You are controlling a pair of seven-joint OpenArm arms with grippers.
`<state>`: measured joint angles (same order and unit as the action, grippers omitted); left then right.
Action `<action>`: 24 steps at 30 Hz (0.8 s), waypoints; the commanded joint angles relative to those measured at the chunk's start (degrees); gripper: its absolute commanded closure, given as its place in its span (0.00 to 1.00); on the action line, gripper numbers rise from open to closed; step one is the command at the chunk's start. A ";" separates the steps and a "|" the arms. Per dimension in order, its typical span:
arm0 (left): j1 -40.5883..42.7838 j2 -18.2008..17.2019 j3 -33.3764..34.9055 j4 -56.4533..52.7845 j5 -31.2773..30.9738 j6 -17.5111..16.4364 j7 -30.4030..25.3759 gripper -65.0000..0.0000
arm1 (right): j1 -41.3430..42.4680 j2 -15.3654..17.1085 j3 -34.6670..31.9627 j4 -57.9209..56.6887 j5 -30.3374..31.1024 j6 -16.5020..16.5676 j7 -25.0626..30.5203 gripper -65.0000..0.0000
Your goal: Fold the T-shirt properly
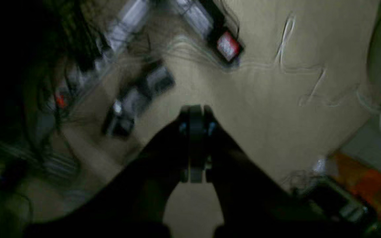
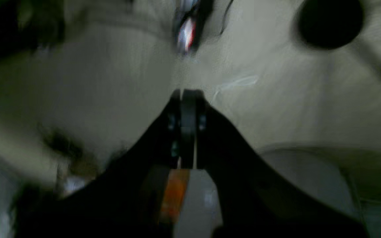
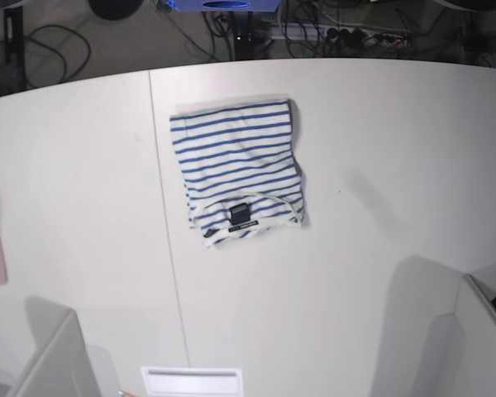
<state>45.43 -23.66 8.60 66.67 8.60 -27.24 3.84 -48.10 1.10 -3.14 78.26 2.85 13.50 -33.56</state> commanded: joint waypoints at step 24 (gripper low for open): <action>-30.88 20.63 0.32 -60.30 -0.47 19.90 -30.87 1.00 | 31.61 1.58 -23.98 -72.68 0.80 0.17 54.70 1.00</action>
<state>13.52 -3.16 8.95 6.61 8.10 -7.29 -26.70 -15.77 2.48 -27.11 5.72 3.79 13.32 20.58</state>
